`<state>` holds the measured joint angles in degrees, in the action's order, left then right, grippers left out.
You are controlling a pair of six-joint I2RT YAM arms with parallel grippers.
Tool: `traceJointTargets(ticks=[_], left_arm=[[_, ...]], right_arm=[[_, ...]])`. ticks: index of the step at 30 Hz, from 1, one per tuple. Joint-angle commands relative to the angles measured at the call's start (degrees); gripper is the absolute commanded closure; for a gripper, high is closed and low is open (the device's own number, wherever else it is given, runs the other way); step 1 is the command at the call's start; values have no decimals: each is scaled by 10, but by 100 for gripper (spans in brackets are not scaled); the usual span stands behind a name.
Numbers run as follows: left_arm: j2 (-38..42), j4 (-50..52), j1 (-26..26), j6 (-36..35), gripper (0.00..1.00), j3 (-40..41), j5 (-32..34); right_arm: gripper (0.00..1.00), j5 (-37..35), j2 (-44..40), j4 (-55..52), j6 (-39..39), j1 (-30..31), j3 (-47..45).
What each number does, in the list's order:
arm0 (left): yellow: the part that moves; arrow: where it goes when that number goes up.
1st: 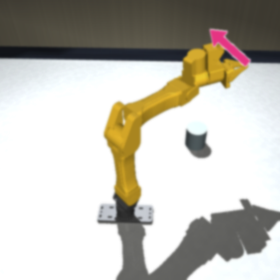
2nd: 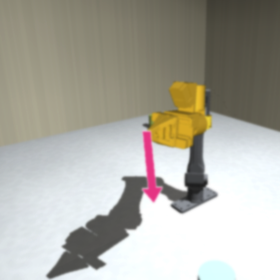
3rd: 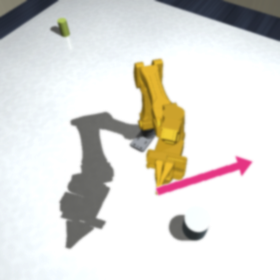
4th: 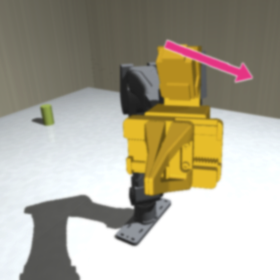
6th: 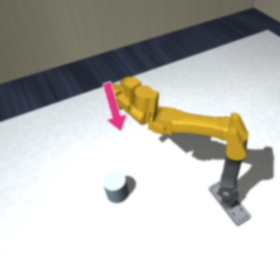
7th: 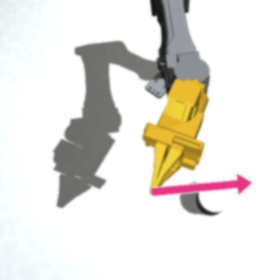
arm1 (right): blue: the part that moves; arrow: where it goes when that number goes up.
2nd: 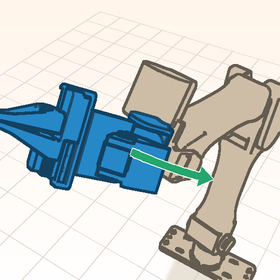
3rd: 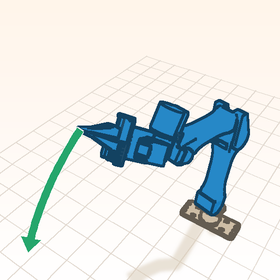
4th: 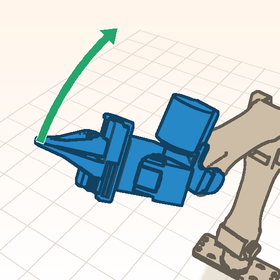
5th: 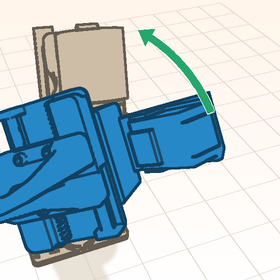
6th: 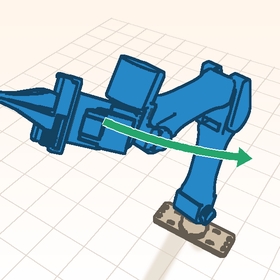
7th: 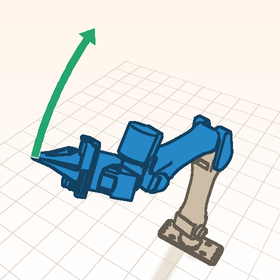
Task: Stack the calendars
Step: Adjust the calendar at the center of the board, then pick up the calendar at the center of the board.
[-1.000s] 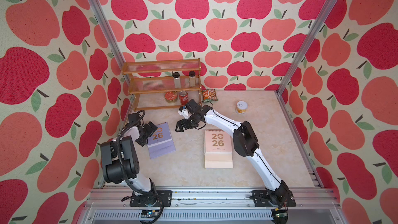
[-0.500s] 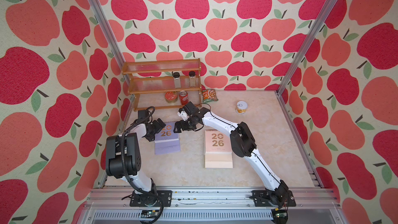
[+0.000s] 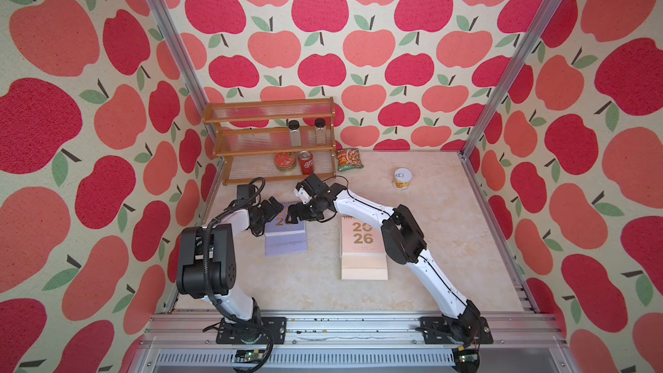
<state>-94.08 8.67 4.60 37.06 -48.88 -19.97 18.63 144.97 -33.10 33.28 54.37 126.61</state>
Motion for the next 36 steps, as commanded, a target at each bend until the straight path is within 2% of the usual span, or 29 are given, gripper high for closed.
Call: traceJointTargets(ticks=[1,4,7,12,16,27,36], left_arm=[[-17,28,-13,26,3,35,-34],[-19,12,-13,29,3,42,-47],[-22,1,-13,29,3,43,-62],[-24,-14,-3,25,3,45,-84],[-28,-26,11,24,3,50,-102],[-21,-28,38,8,3,54,-127],[-14,-30,38,-3,4,52,-141]], right_arm=[[6,-2,7,-21,31,2,-32],[7,14,6,-3,38,2,-41],[11,47,-12,61,56,0,-78],[21,71,-69,181,80,-5,-155],[24,78,-108,229,79,-8,-191],[33,88,-168,315,103,-9,-269],[39,91,-176,340,117,-7,-290]])
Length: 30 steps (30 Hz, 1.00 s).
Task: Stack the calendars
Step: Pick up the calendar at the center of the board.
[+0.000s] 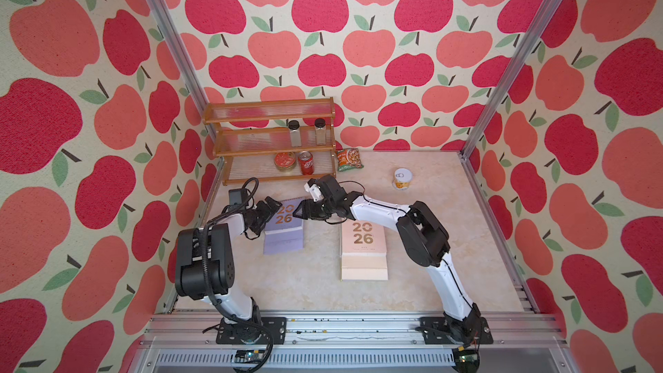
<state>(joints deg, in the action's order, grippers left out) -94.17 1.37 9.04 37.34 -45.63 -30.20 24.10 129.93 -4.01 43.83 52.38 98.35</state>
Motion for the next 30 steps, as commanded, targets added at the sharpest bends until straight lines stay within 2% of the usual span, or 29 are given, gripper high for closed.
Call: traceJointTargets(ticks=[1,17,24,30], left_arm=[[-11,44,-6,-6,4,19,-40],[-6,23,-11,-18,4,17,-67],[-4,18,-16,-19,5,15,-72],[2,11,-20,-21,5,17,-77]], right_arm=[[40,36,-26,51,13,14,-8],[50,56,-31,80,33,22,-5],[50,41,-19,43,37,26,6],[51,19,2,-35,31,28,39]])
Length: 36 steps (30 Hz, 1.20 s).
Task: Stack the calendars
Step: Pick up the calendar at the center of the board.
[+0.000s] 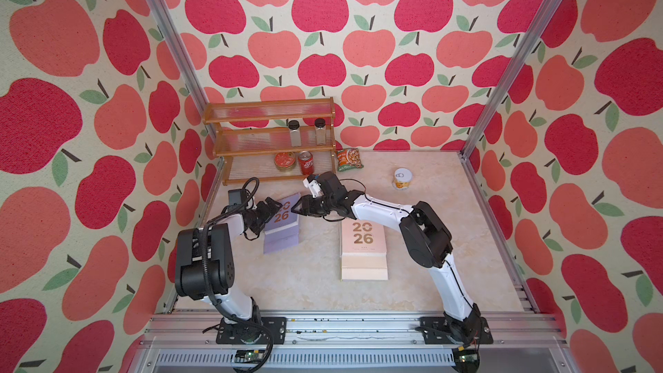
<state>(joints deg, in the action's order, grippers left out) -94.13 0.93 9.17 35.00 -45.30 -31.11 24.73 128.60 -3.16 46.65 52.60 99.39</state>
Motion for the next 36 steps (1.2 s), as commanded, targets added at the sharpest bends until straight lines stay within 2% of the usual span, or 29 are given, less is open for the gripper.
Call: traceJointTargets(ticks=[1,9,17,24,31,33,36], left_arm=[[2,14,-22,2,5,14,-69],[13,-8,-23,4,6,21,-91],[57,-44,-18,1,8,36,-137],[112,-40,-16,-3,8,34,-147],[130,-53,-17,-1,8,40,-170],[134,-51,-17,-5,11,42,-176],[138,-38,-17,-13,22,40,-183]], right_arm=[[52,12,20,-52,4,25,34],[52,14,42,-70,12,25,54],[54,32,49,-40,25,12,33],[54,62,59,4,44,-6,3],[55,99,70,97,74,-11,-31],[55,100,70,107,76,-13,-38],[55,101,69,116,75,-18,-47]])
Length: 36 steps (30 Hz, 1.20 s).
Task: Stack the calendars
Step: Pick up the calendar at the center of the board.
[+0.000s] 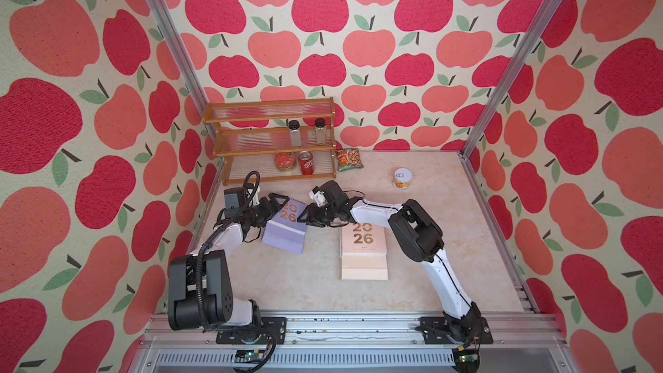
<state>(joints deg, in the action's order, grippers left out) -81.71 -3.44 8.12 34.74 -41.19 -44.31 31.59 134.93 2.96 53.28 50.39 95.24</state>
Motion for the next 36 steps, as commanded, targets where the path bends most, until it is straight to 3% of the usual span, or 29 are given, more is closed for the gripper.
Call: traceJointTargets(ticks=[1,8,9,12,14,21,26,32,36], left_arm=[[15,14,-6,-16,27,-2,-51],[25,75,-6,-49,51,-16,-28],[26,81,-6,-53,57,-18,-24],[28,102,-5,-59,91,-26,-9],[30,114,-5,-67,100,-32,-3],[37,172,-5,-87,100,-62,23],[90,205,7,-97,100,-95,32],[147,192,43,-91,100,-121,-47],[161,168,47,-99,100,-121,-100]], right_arm=[[55,31,5,57,7,2,-6],[55,28,-4,40,-22,-6,-9],[55,27,-6,38,-26,-7,-9],[55,27,-12,28,-42,-10,-7],[55,27,-15,24,-50,-12,-7],[55,17,-34,-9,-89,-14,6],[51,0,-75,-35,-125,-25,8],[46,-1,-154,-30,-155,-58,-33],[44,57,-229,71,-143,-85,-118]])
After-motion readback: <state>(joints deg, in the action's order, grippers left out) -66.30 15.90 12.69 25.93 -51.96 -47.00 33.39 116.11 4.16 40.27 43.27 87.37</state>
